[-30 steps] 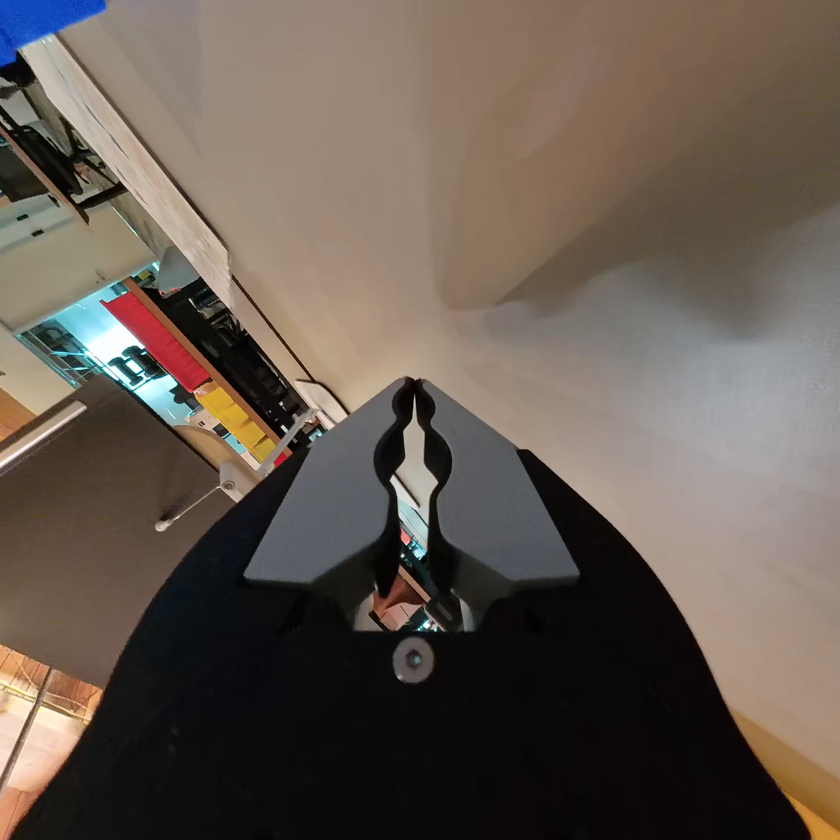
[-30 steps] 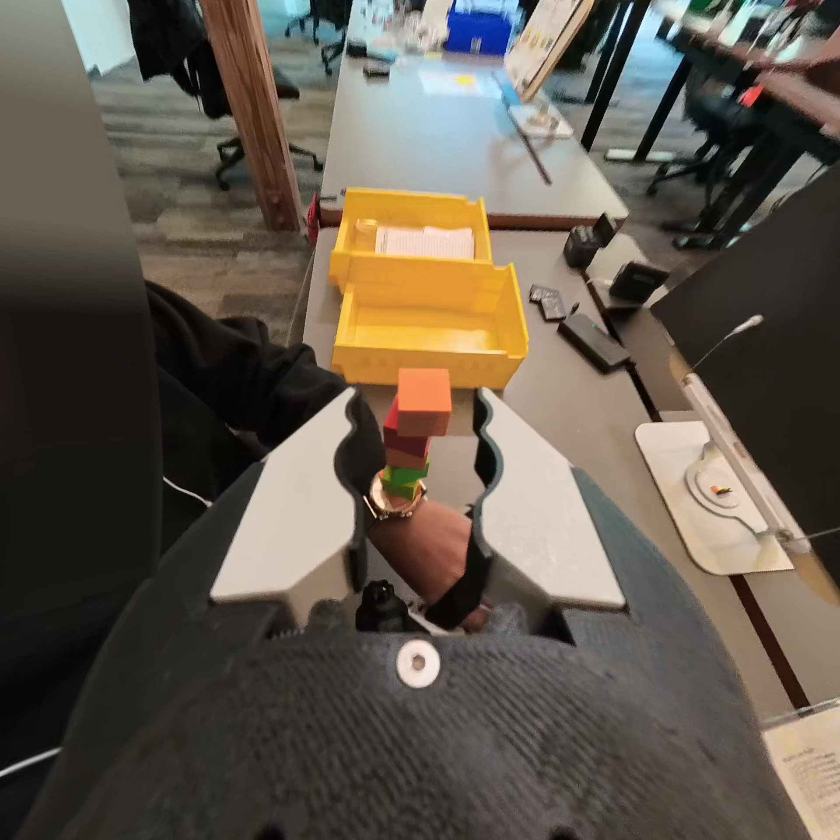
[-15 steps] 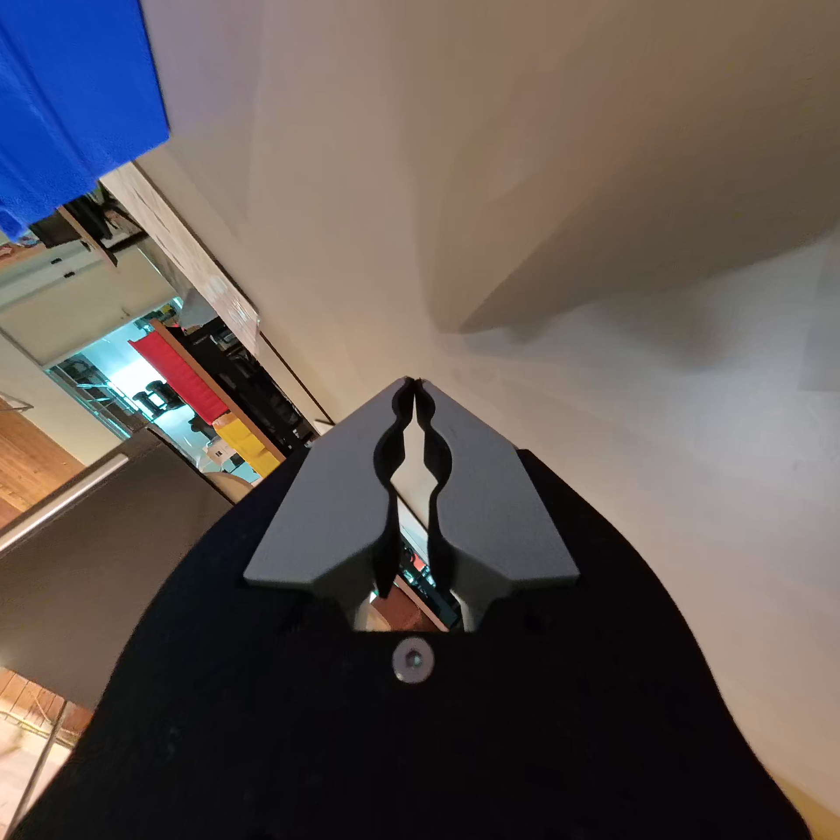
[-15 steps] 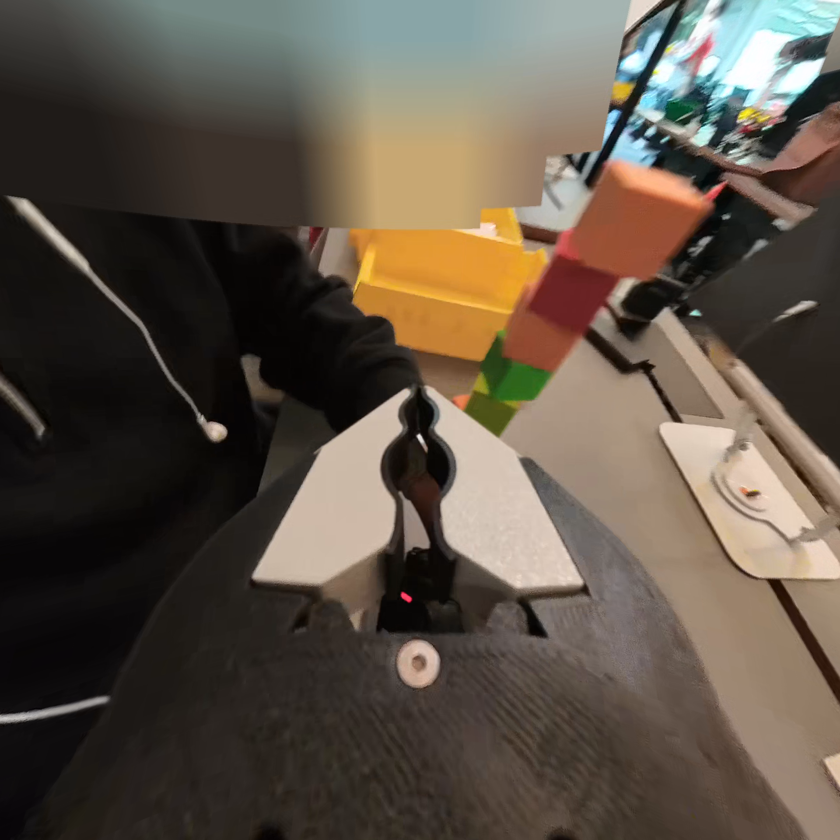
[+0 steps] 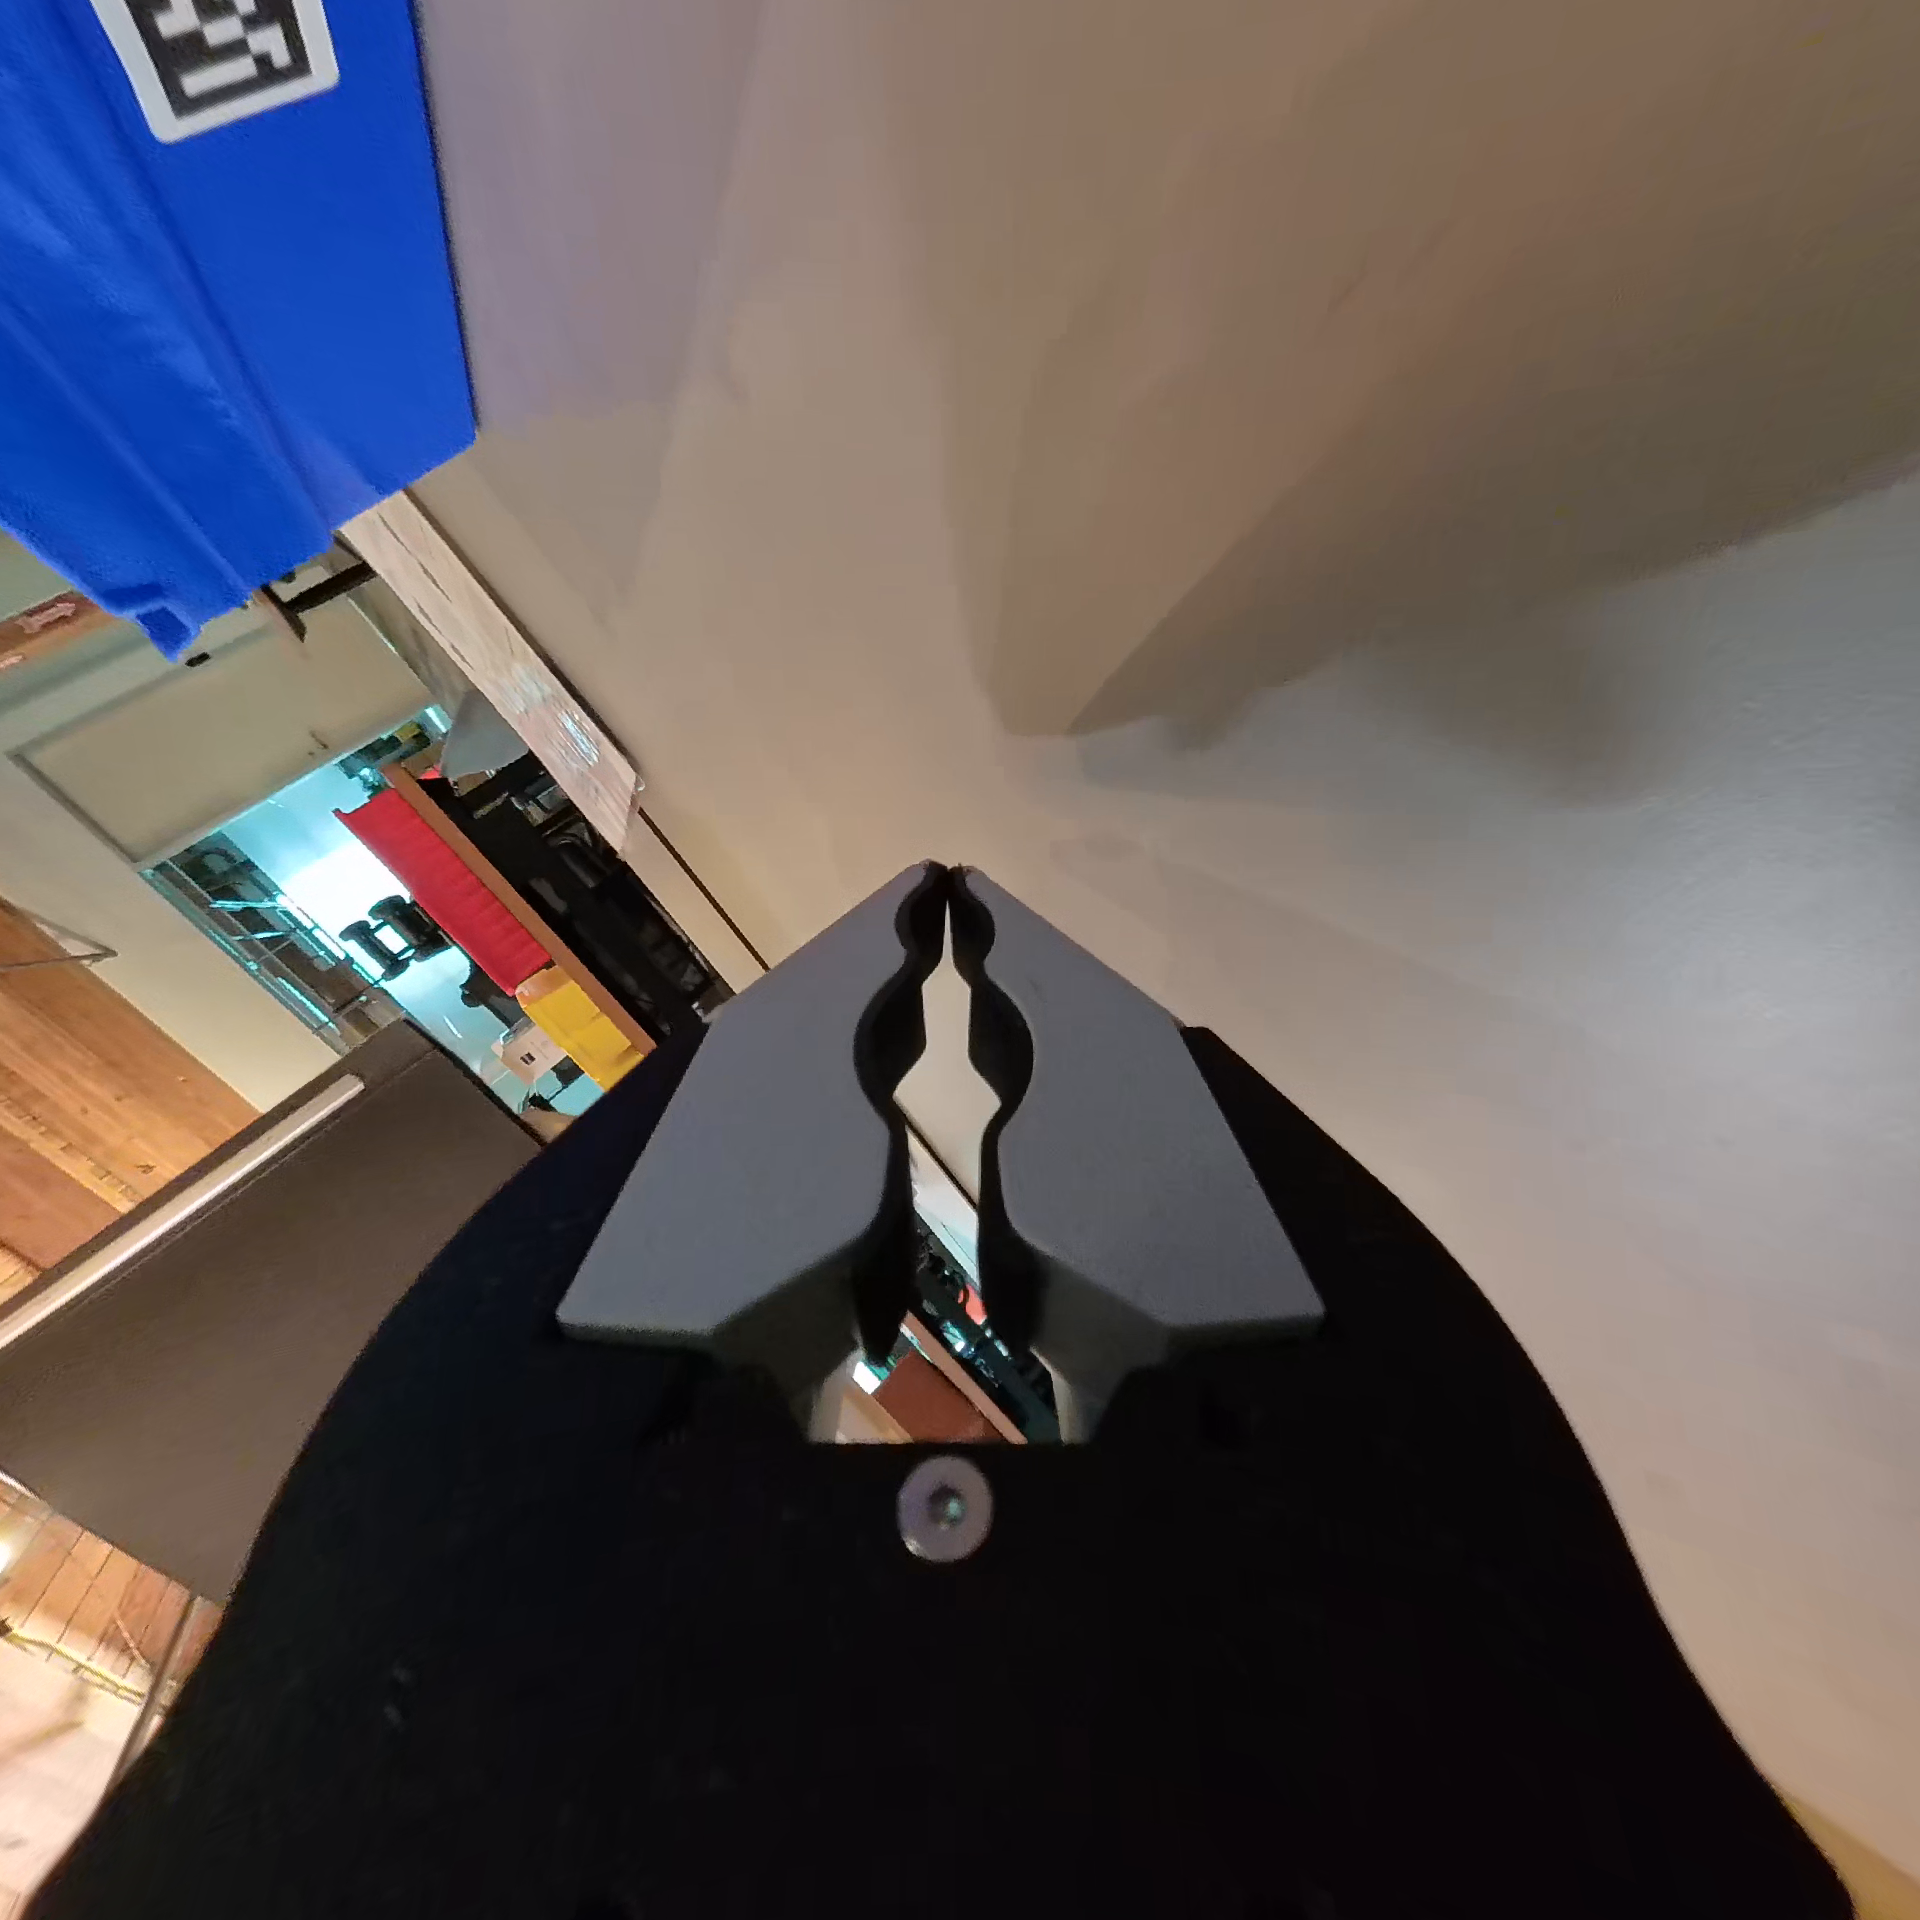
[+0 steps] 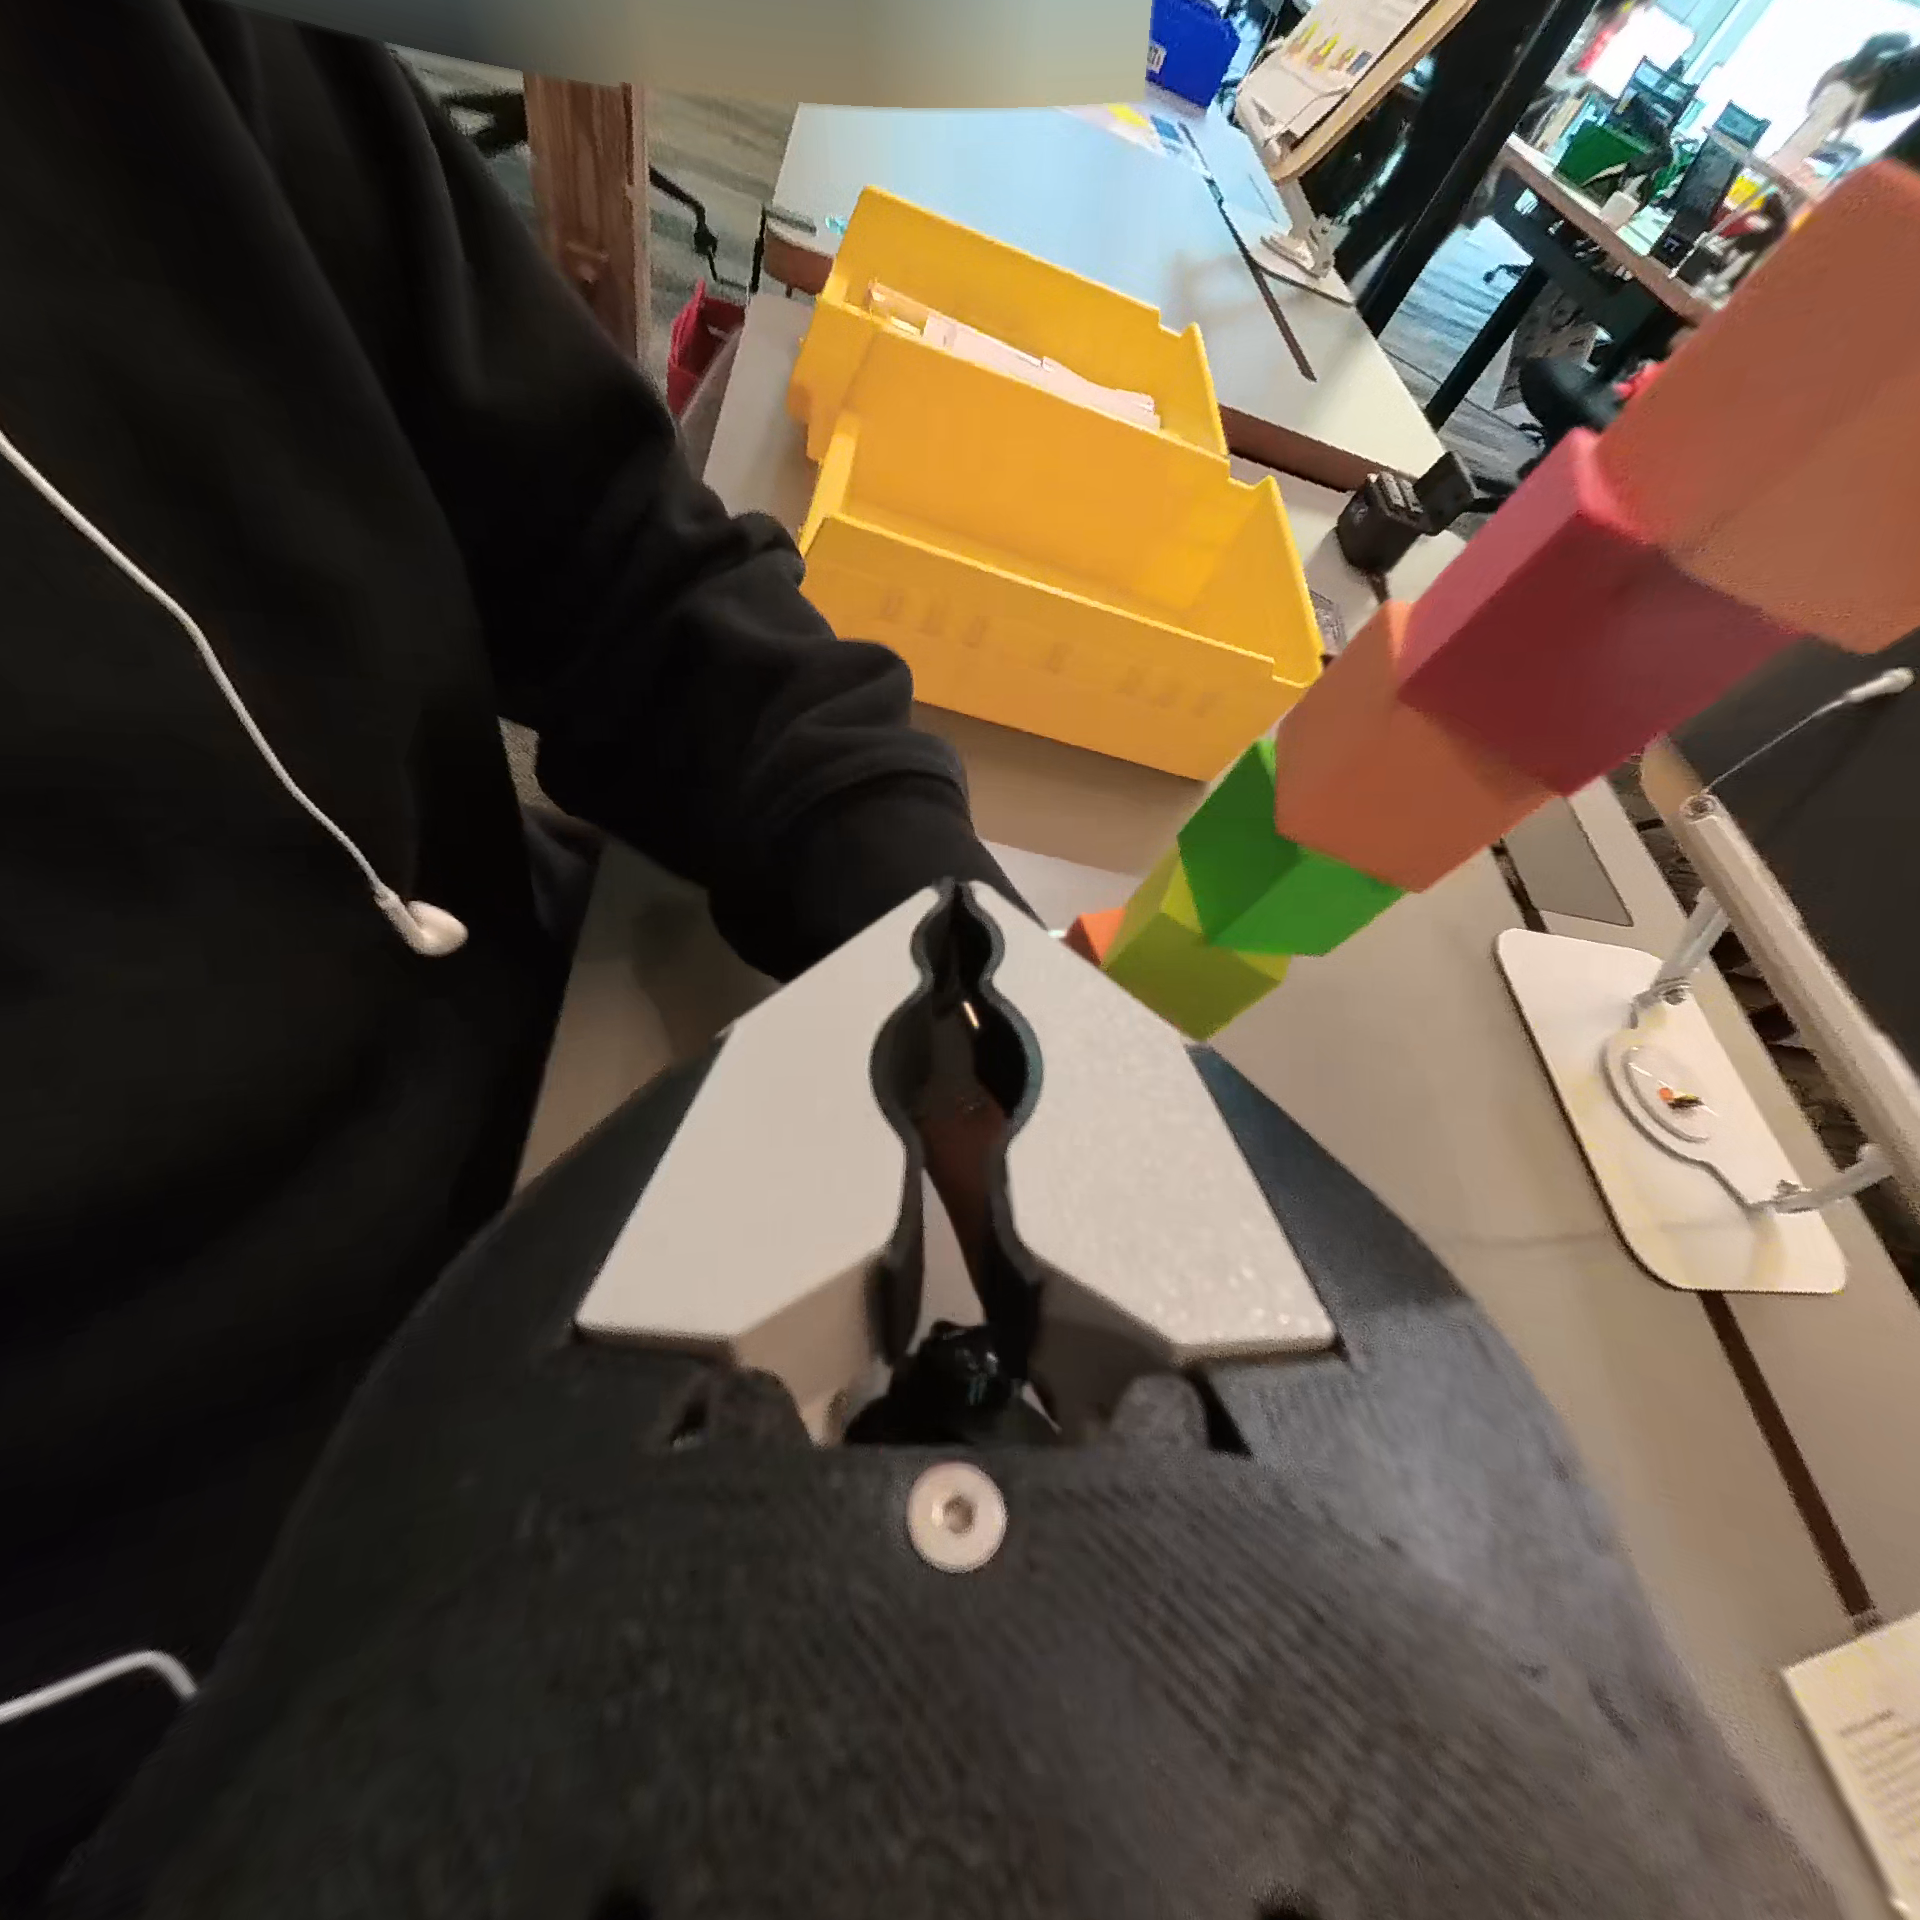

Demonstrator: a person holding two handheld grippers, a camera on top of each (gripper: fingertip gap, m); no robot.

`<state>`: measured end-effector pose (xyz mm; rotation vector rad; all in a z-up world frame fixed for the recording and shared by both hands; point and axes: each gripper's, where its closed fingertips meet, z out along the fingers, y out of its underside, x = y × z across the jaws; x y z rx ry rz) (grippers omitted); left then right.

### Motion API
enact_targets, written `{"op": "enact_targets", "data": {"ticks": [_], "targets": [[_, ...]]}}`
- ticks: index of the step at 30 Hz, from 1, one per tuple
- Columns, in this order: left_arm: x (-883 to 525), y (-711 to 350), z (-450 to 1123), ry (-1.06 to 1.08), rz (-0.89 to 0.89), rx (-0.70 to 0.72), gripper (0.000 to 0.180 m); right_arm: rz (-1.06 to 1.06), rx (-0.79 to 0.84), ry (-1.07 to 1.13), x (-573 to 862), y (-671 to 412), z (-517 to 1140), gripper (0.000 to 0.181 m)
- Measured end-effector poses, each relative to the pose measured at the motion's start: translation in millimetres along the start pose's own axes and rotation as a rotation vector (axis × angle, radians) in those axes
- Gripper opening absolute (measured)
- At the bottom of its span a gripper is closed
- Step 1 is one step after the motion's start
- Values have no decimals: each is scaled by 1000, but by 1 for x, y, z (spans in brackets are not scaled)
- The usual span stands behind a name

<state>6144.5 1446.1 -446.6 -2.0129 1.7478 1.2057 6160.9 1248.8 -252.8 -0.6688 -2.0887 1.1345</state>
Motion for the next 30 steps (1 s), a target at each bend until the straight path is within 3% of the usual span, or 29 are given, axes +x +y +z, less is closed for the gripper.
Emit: {"op": "enact_targets", "data": {"ticks": [19, 30], "targets": [[2, -13, -2, 5, 12, 18, 0, -5, 3, -3, -6, -3, -2, 0], [2, -16, -4, 9, 15, 25, 0, -127, 44, -100, -35, -11, 2, 0]]}}
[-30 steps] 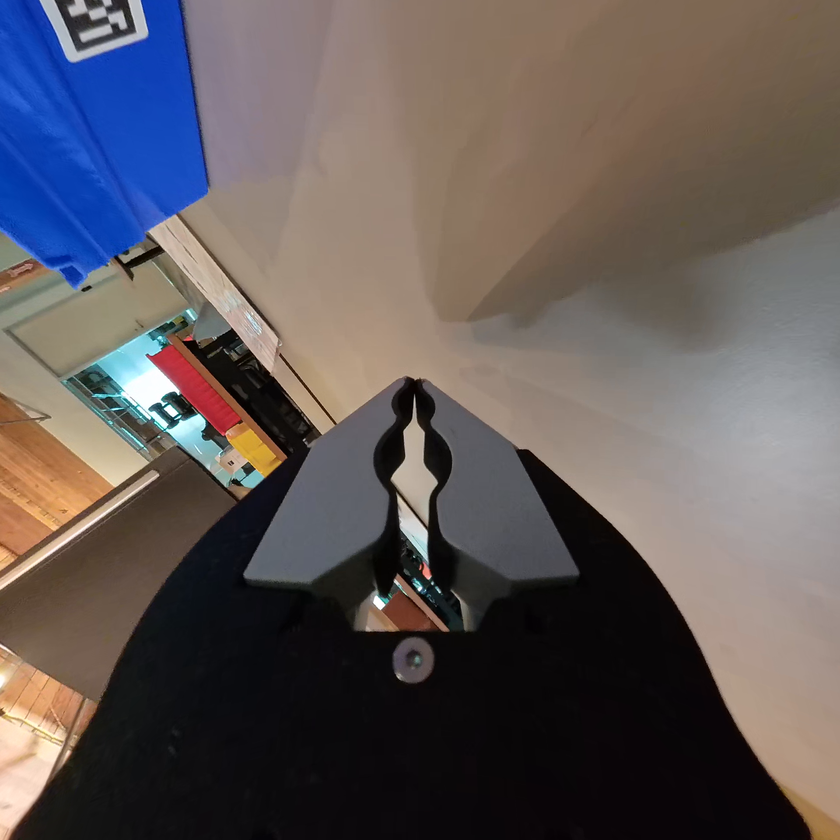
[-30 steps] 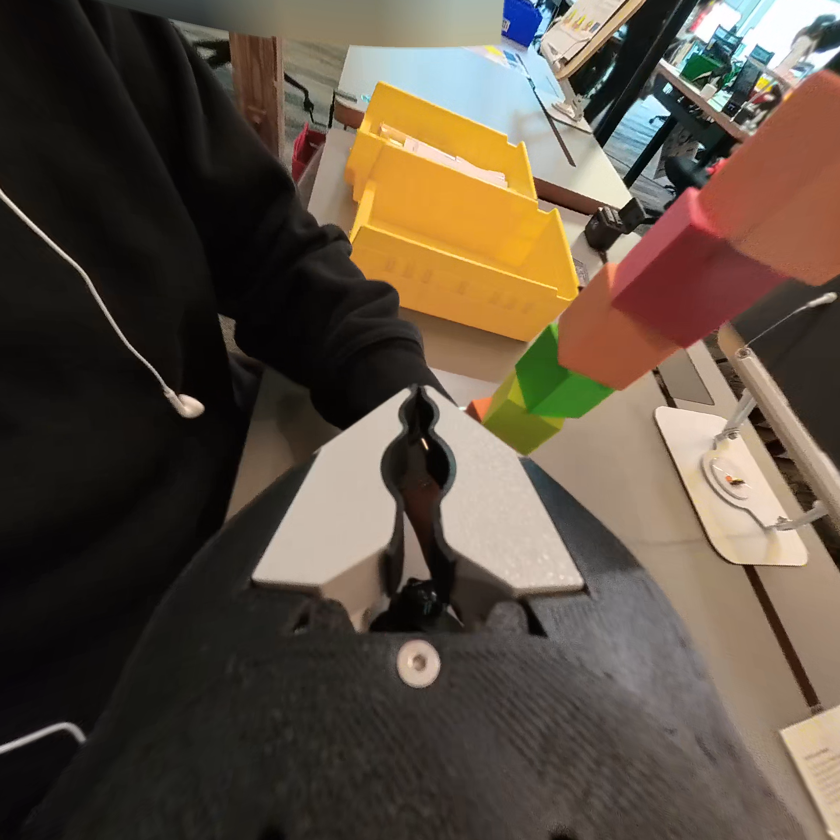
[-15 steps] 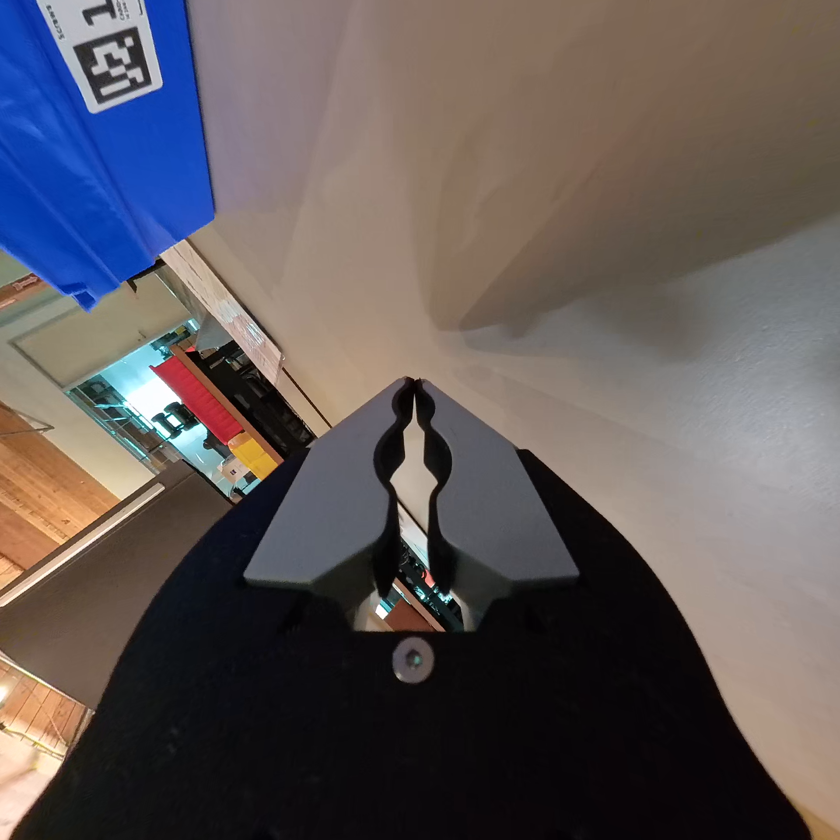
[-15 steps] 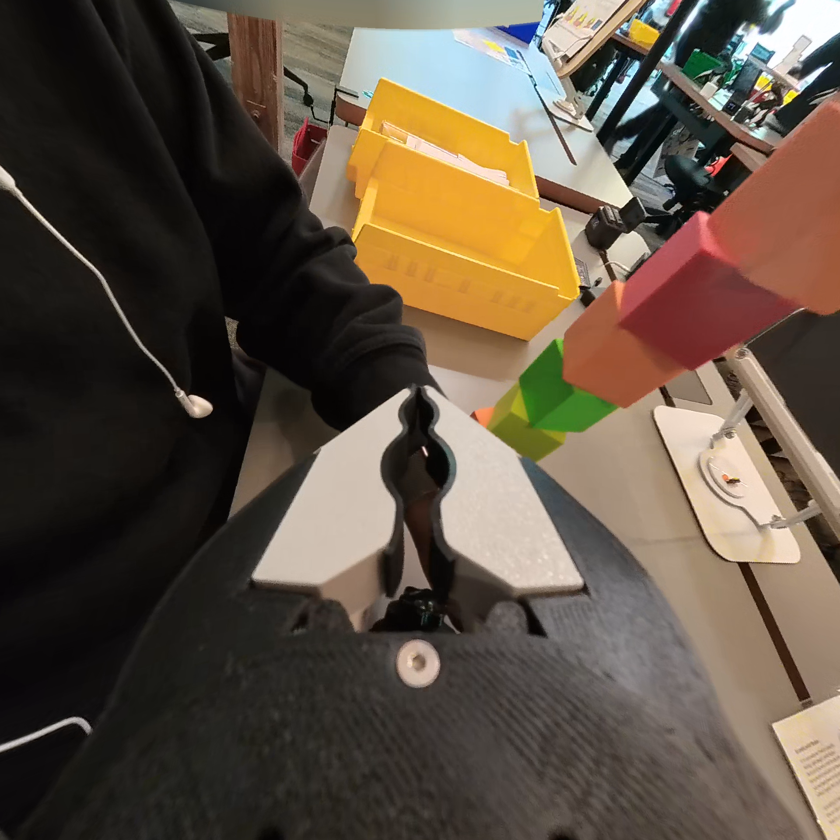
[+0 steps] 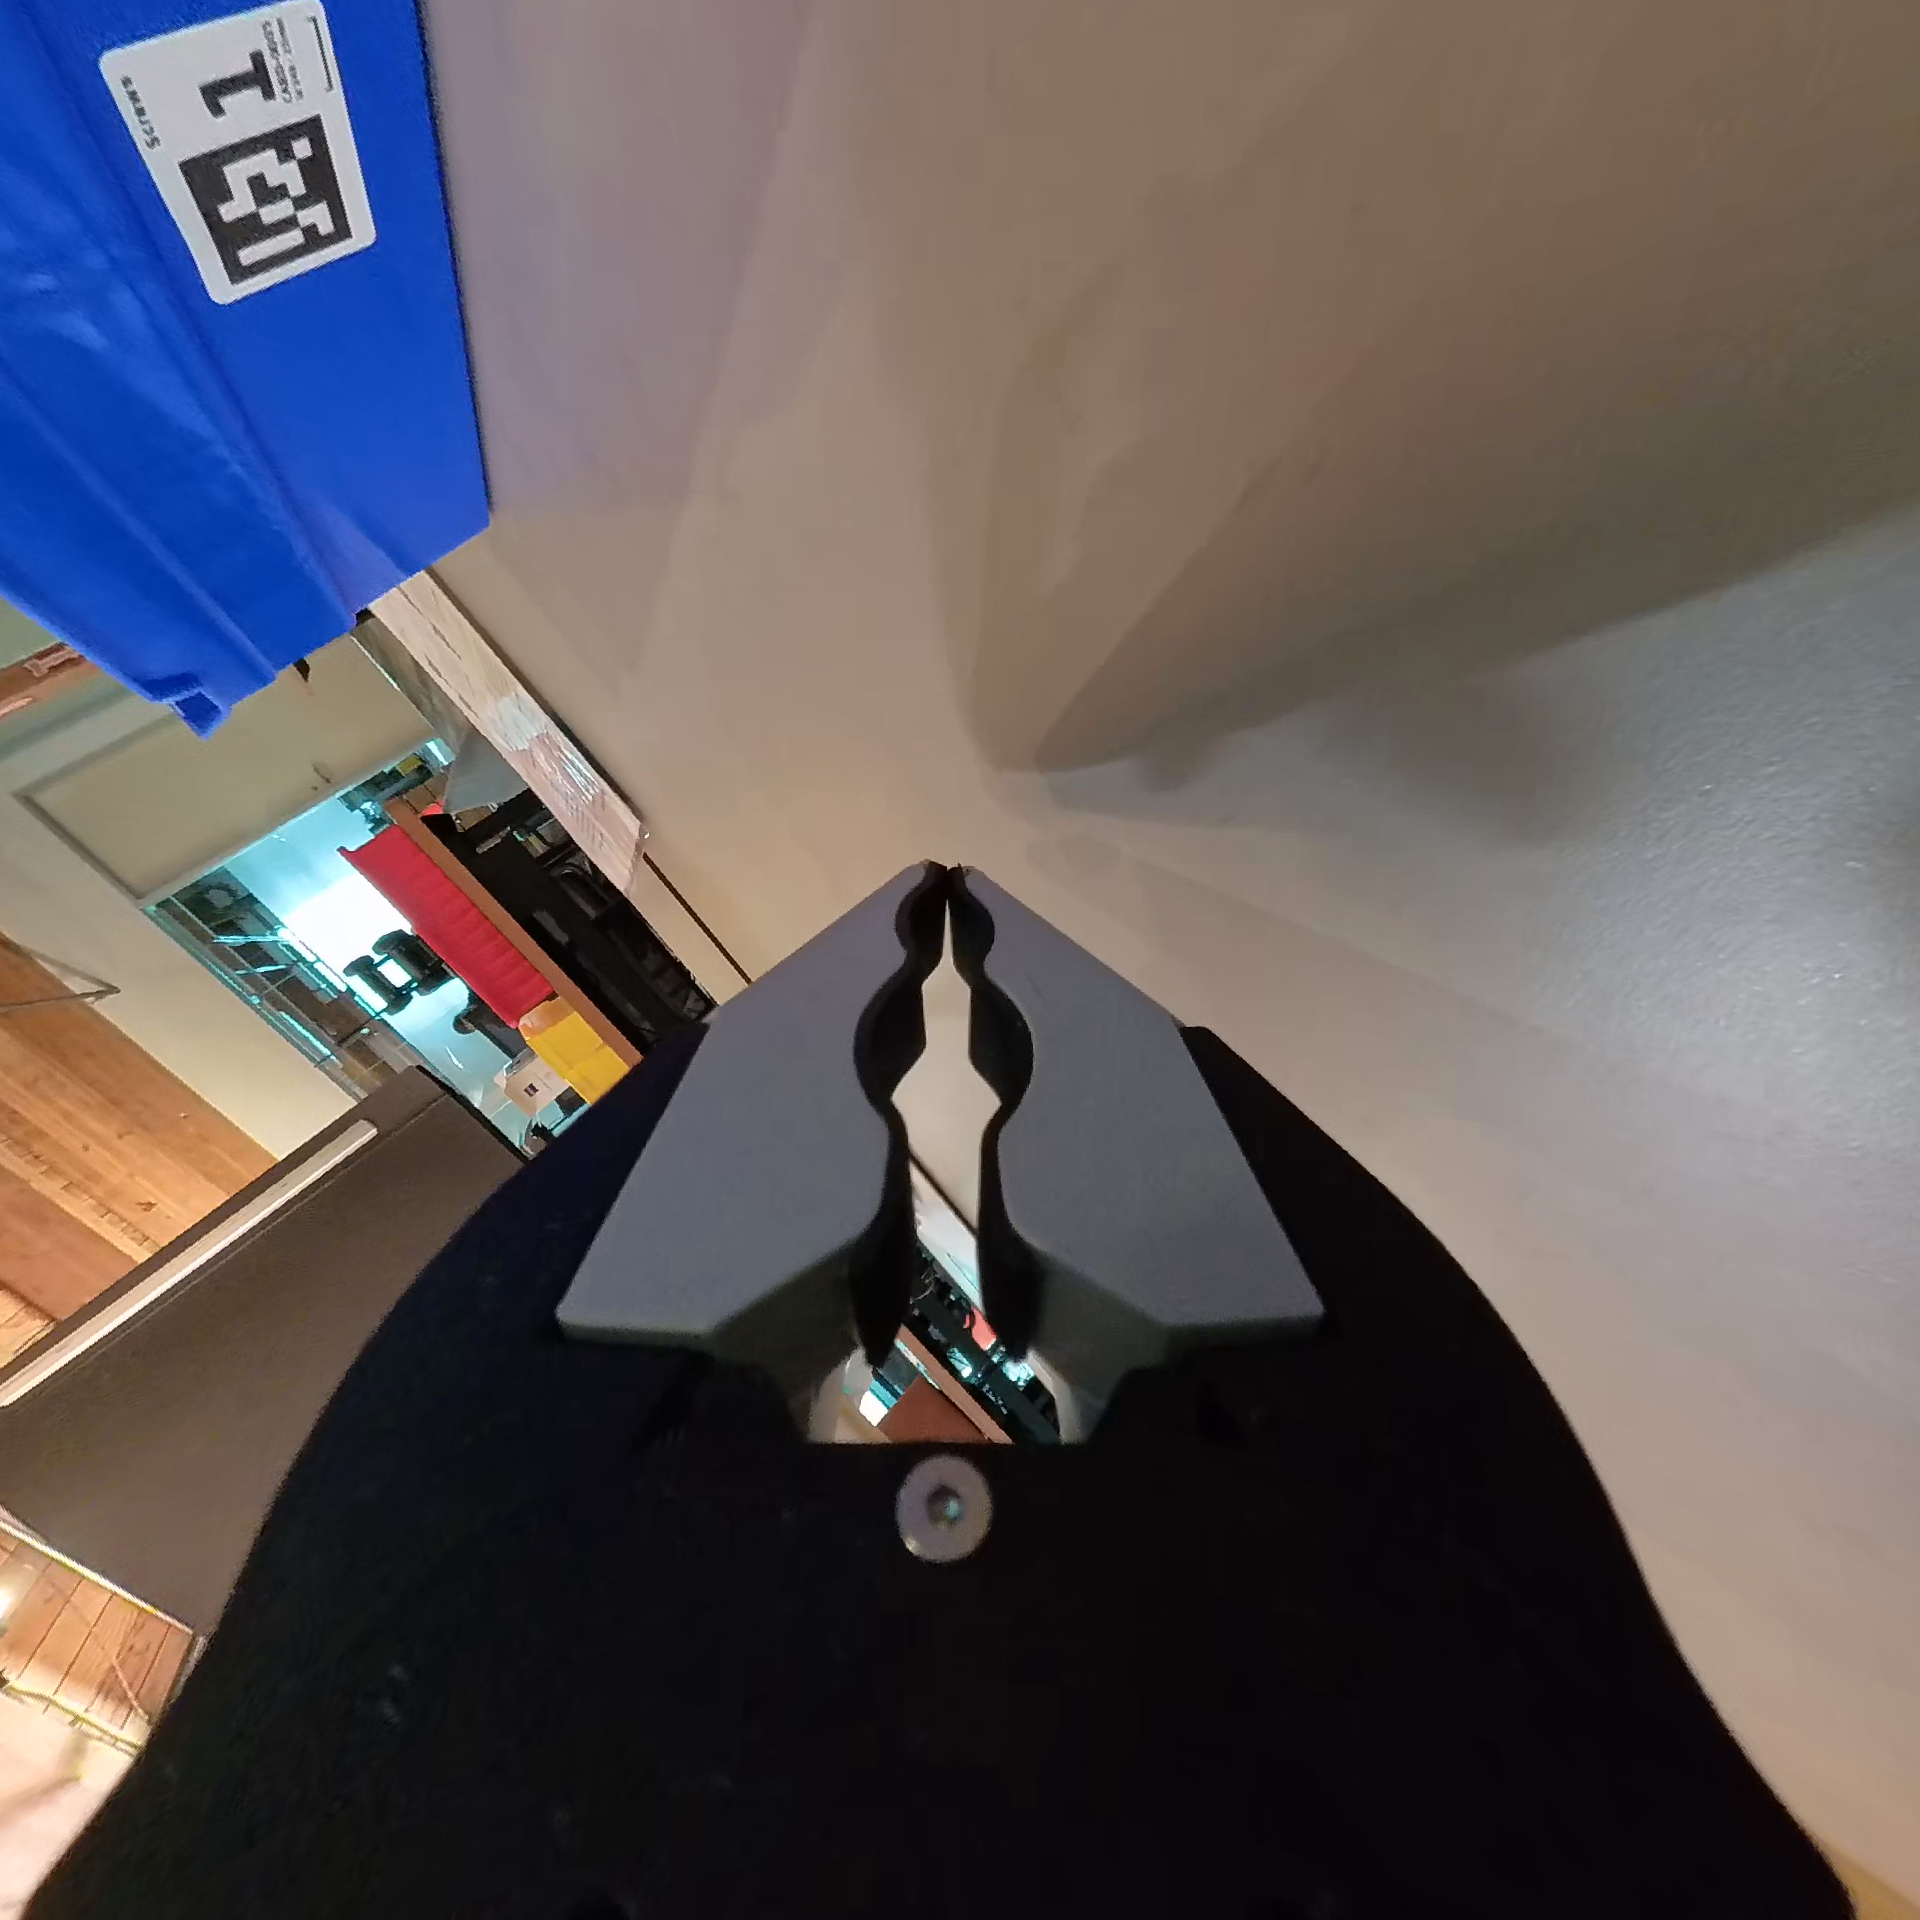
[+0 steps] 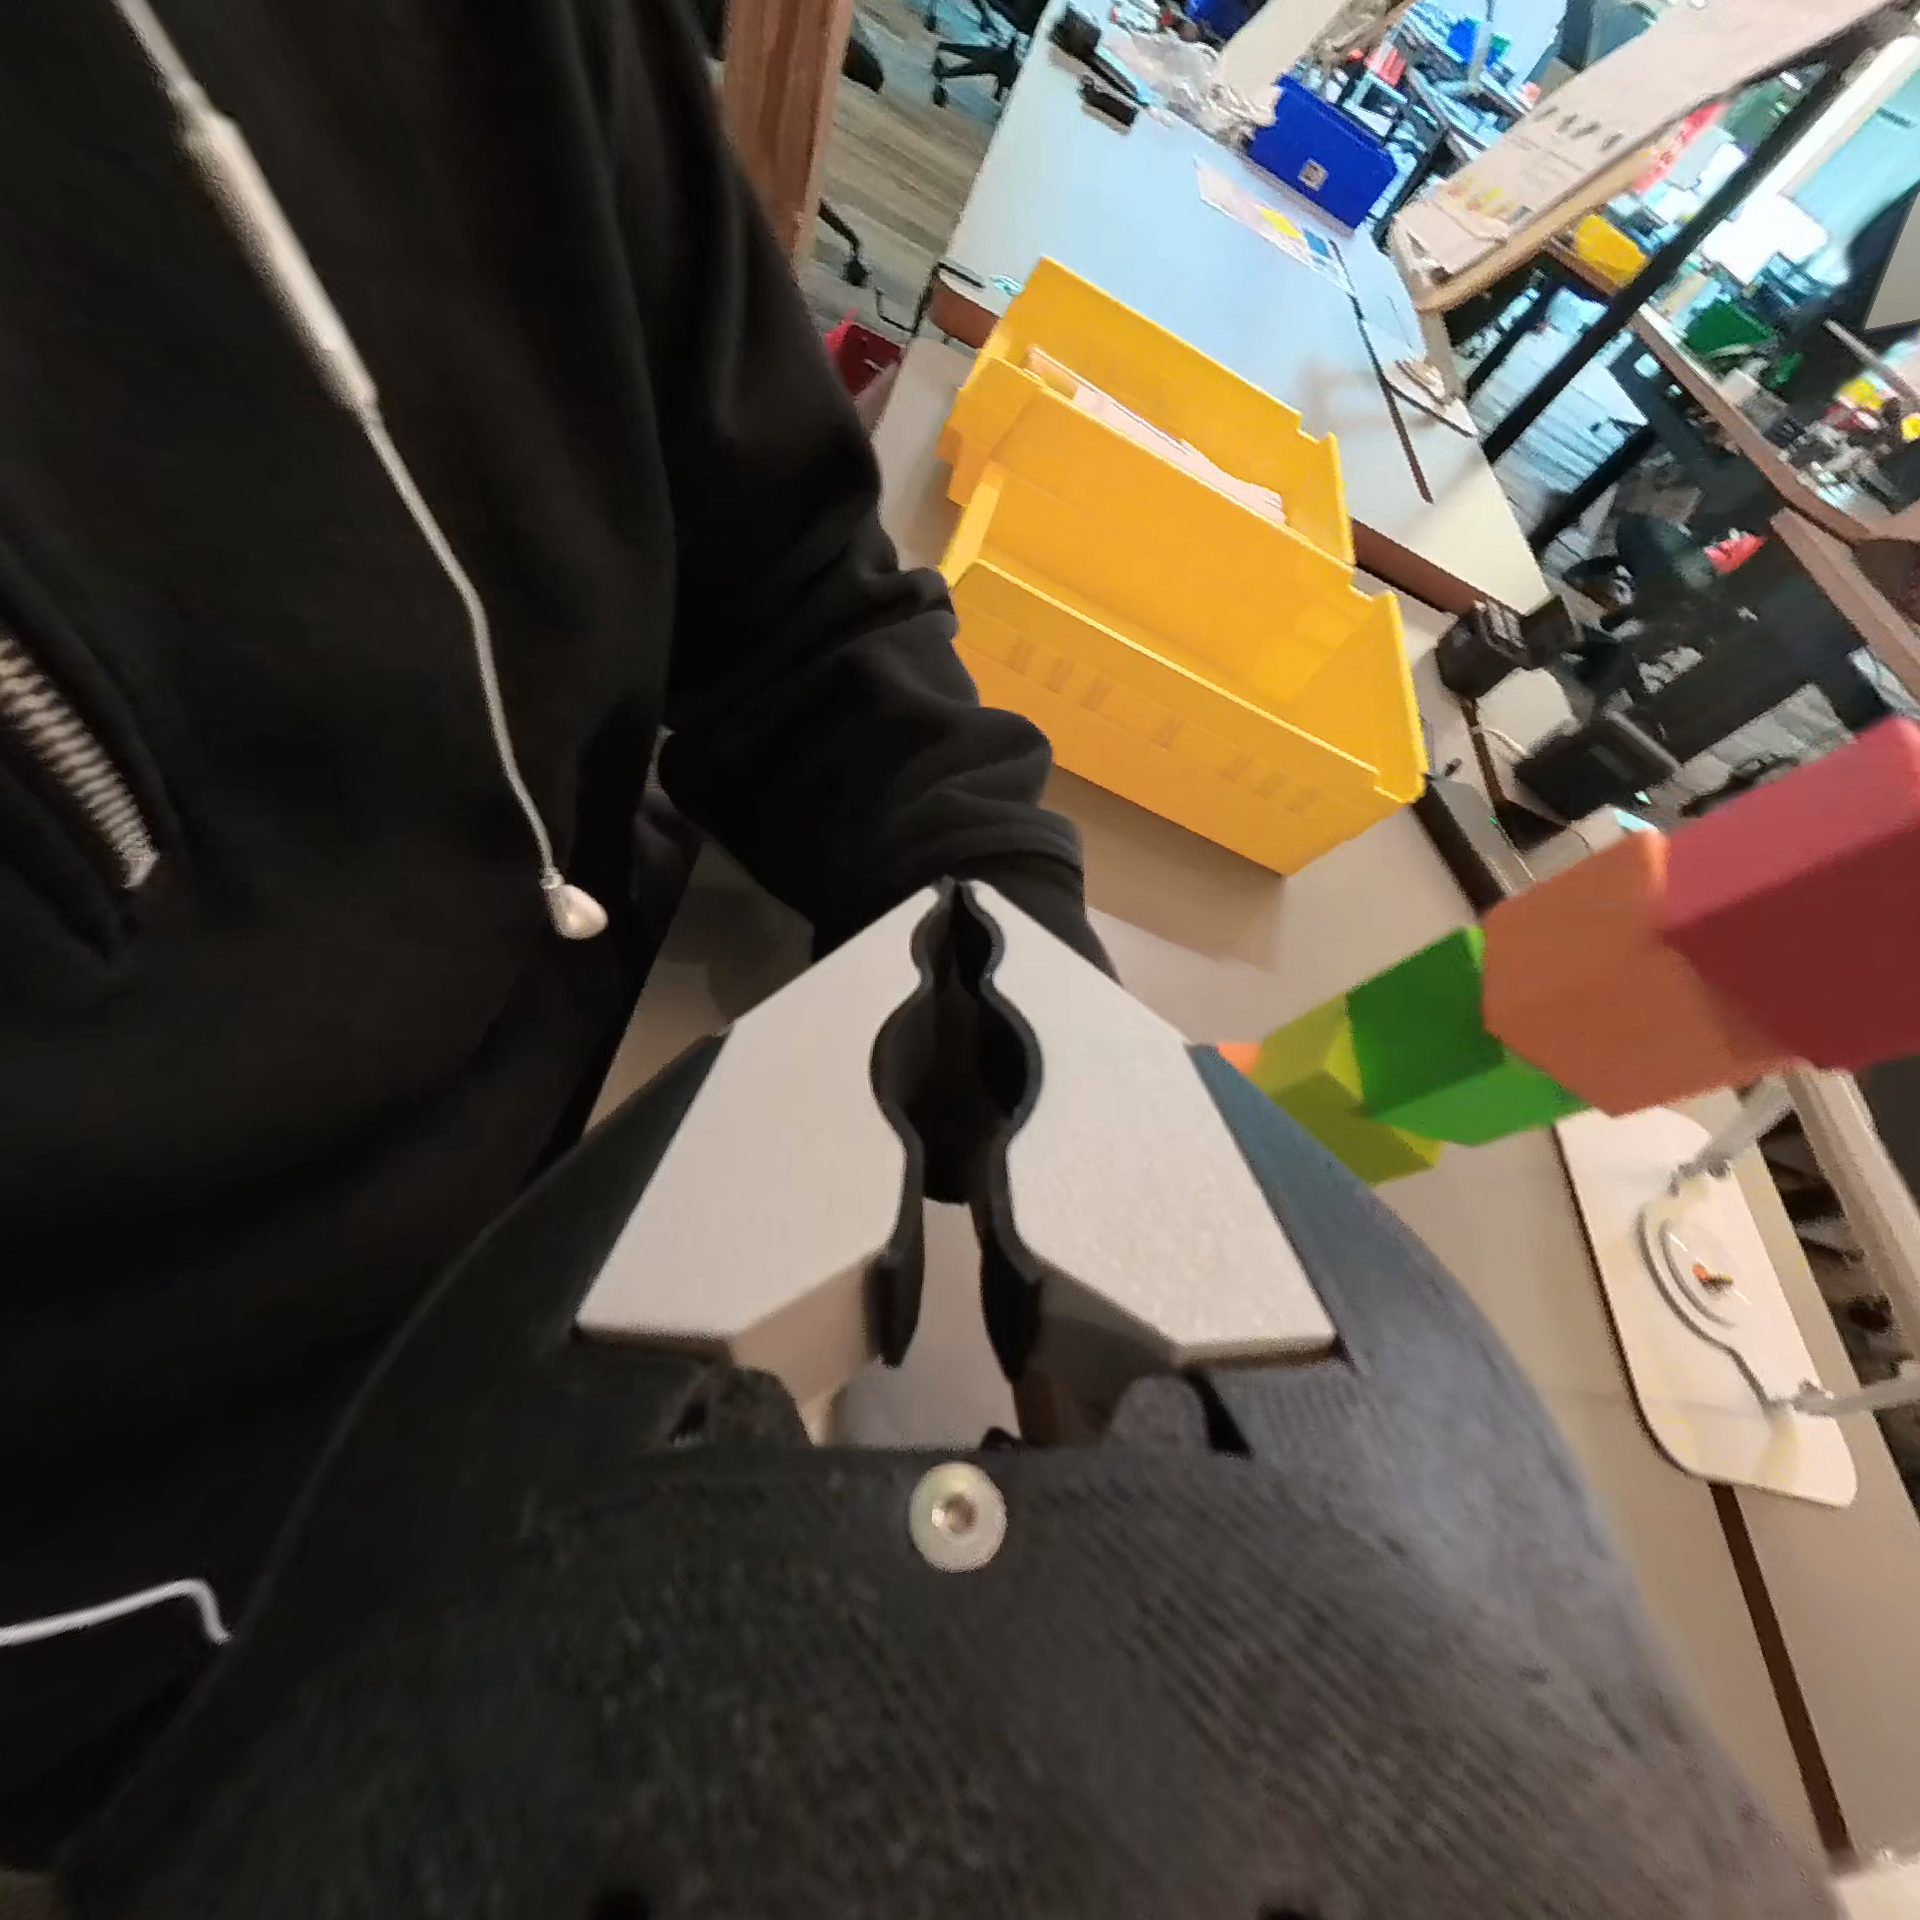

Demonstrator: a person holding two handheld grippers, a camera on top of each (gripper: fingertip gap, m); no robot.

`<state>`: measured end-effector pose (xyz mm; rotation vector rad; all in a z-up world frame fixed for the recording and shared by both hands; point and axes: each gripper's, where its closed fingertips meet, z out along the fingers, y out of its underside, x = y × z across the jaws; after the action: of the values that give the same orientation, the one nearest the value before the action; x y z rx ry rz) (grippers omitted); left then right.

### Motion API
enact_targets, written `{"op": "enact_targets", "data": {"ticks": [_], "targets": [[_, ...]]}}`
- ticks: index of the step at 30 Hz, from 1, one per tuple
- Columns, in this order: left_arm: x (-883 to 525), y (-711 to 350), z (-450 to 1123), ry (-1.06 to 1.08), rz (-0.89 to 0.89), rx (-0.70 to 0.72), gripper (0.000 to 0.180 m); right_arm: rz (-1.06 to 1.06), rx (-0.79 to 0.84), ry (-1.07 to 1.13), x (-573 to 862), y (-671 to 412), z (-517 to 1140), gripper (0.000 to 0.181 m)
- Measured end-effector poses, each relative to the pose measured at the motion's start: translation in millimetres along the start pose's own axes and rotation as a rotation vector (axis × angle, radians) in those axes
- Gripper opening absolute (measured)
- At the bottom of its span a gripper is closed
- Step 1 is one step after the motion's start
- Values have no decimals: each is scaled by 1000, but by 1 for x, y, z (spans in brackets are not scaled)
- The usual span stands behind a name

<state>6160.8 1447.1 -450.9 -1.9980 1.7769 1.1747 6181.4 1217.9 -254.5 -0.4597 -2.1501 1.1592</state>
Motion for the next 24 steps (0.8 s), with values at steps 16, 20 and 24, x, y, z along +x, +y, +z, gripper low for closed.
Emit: {"op": "enact_targets", "data": {"ticks": [16, 20, 24], "targets": [[7, -14, -7, 13, 15, 26, 0, 245, -176, 353, 75, 52, -23, 0], [14, -29, -23, 2, 28, 70, 0, 264, -214, 405, 81, 62, -45, 0], [14, -47, -42, -32, 26, 137, 0, 343, -189, 476, 91, 72, -73, 0]]}}
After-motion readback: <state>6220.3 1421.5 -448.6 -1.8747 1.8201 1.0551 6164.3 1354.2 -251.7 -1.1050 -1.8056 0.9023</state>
